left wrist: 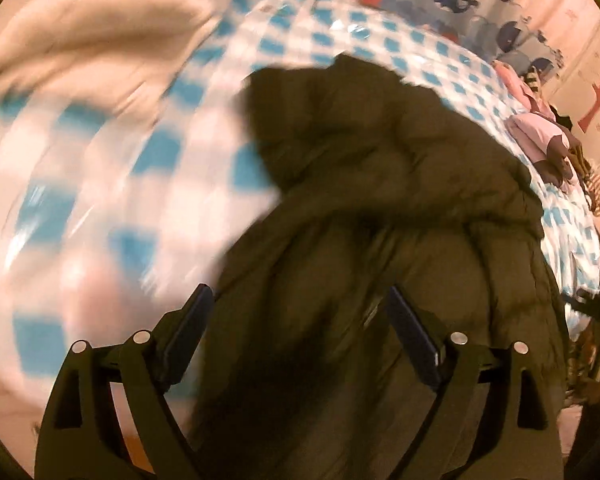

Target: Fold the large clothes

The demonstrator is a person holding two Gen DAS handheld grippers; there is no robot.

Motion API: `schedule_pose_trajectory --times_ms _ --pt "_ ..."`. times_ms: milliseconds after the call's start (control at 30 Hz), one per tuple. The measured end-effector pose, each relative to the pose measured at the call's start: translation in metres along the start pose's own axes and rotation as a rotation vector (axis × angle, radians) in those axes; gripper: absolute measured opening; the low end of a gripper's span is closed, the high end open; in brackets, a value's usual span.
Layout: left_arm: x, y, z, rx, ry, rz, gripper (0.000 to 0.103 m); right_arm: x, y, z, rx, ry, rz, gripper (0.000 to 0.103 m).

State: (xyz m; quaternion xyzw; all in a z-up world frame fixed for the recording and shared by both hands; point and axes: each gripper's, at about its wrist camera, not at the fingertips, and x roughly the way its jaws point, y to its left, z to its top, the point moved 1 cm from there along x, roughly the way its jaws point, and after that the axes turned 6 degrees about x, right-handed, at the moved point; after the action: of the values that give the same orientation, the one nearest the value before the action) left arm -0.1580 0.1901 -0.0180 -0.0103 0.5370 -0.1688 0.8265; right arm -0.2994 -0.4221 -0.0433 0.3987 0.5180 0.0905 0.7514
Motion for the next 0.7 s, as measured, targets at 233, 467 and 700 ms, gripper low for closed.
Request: schedule_pose_trajectory --times_ms 233,467,700 --pt "-0.003 0.089 -0.077 -0.263 0.092 -0.125 0.086 0.0 -0.028 -0.054 0.112 0.107 0.14 0.08" --pt "0.016 0.095 -0.128 -0.342 0.154 -0.361 0.087 0.027 -0.015 -0.056 0.126 0.19 0.24 0.083" --pt "0.024 0.064 -0.151 -0.283 0.203 -0.534 0.089 0.043 0.002 -0.067 0.101 0.228 0.273 0.087"
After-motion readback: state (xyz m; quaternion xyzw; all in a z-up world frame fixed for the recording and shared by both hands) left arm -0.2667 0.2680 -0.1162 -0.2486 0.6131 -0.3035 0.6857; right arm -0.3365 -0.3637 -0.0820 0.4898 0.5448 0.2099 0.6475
